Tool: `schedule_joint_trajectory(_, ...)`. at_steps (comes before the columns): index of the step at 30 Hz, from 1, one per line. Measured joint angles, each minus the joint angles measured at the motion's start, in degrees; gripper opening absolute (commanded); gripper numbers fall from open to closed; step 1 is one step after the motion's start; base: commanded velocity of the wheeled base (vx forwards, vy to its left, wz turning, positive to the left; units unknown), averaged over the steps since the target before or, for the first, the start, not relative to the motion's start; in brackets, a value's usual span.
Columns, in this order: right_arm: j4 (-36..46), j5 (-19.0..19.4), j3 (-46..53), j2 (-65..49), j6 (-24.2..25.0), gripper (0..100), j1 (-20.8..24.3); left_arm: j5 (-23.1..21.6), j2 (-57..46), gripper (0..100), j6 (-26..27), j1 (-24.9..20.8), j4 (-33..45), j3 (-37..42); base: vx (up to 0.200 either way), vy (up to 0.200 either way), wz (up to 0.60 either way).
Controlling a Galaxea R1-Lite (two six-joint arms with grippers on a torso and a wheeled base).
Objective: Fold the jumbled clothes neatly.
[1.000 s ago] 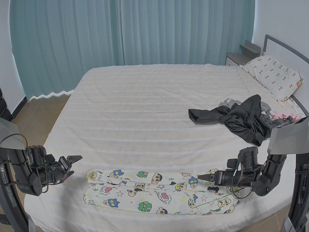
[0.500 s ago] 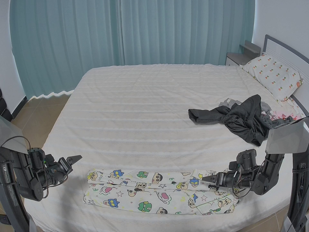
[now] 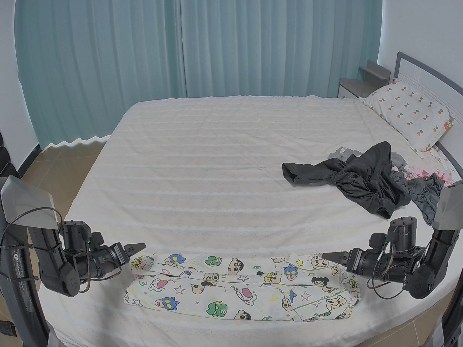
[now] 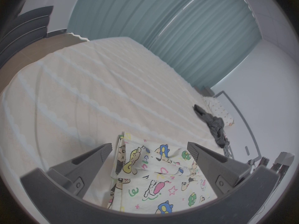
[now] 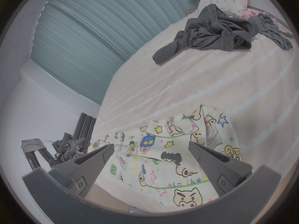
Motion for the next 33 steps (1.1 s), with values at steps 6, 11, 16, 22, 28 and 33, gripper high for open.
schedule_joint_trajectory(6, -9.0, 0.8, 4.2, 0.1, 1.0, 100, -0.2, 1.2, 0.0, 100, 8.8, -1.4, 16.6, -8.7, 0.000, 0.000, 0.00)
schedule_joint_trajectory(11, -14.5, 1.0, 7.2, 2.3, 1.2, 100, 0.0, 1.7, 0.2, 100, 11.4, -1.8, 19.7, -13.0, 0.000, 0.000, 0.00)
schedule_joint_trajectory(16, -14.7, 1.2, 8.4, 3.7, 1.2, 100, 0.1, 1.4, 0.6, 0, 11.6, -2.1, 21.0, -14.3, 0.000, 0.000, 0.00)
schedule_joint_trajectory(22, -14.8, 1.4, 8.6, 4.4, 1.2, 100, 0.1, 1.4, 1.0, 0, 12.0, -2.2, 22.2, -14.3, 0.000, 0.000, 0.00)
schedule_joint_trajectory(28, -14.8, 1.5, 8.7, 4.4, 1.3, 100, 0.1, 1.4, 0.9, 0, 12.0, -2.0, 22.4, -13.5, 0.000, 0.000, 0.00)
schedule_joint_trajectory(33, -14.8, 1.5, 8.7, 4.4, 1.4, 100, 0.1, 1.3, 0.1, 0, 12.0, -2.0, 22.0, -13.3, 0.000, 0.000, 0.00)
